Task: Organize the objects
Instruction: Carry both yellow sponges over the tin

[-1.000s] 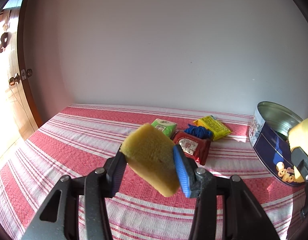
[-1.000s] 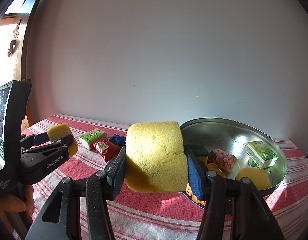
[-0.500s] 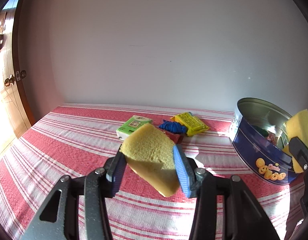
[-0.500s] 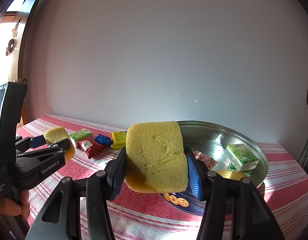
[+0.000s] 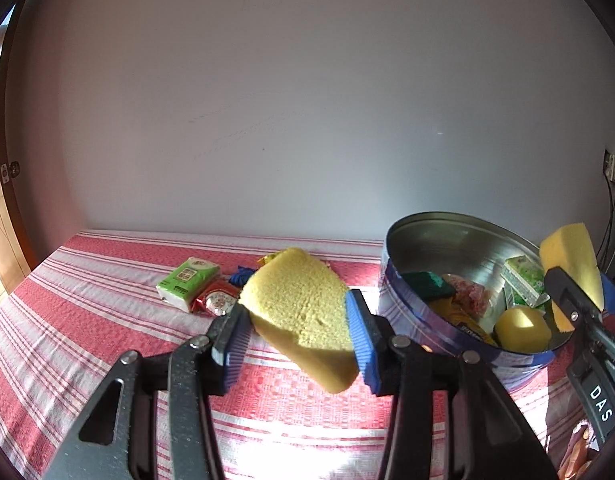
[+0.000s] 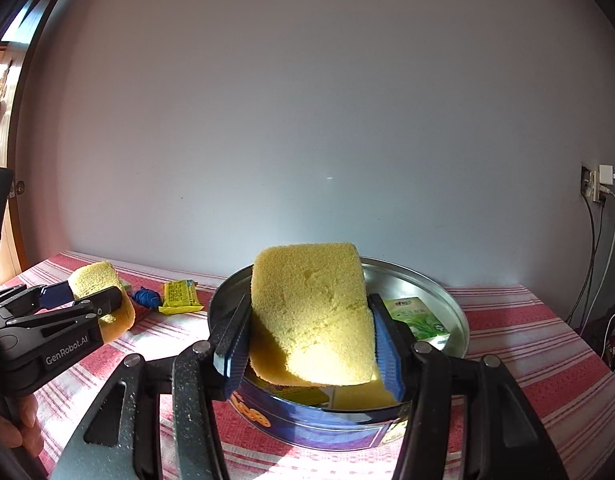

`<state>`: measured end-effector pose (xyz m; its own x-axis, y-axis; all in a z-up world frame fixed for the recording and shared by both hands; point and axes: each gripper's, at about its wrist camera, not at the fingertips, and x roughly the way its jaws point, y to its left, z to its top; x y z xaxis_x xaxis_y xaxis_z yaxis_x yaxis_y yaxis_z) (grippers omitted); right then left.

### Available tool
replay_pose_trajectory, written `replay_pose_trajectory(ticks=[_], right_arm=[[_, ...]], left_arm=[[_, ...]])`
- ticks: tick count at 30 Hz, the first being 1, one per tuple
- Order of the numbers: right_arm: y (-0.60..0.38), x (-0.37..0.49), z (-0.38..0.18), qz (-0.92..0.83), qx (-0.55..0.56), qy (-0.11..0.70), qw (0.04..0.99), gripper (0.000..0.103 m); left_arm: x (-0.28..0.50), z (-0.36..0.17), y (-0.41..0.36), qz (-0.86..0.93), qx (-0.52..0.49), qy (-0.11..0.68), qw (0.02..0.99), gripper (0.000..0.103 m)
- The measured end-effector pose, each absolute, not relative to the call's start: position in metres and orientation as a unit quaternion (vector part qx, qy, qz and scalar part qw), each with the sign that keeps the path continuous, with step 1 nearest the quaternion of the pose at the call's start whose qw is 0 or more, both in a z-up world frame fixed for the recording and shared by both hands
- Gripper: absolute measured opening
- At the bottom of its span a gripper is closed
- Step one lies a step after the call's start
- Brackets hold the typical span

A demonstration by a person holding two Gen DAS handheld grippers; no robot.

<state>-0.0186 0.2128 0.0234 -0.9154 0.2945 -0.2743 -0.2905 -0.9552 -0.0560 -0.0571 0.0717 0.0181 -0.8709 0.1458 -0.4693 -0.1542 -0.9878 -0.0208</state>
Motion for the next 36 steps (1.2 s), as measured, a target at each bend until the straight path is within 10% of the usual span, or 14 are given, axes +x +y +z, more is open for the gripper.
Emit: replay_pose_trajectory(ticks=[36], right_arm=[[0.293, -0.062, 0.002, 0.951, -0.177, -0.016, 0.254, 0.057]], left_arm=[[-0.094, 0.013, 0.216, 0.949, -0.263, 0.052, 0.165, 0.046]])
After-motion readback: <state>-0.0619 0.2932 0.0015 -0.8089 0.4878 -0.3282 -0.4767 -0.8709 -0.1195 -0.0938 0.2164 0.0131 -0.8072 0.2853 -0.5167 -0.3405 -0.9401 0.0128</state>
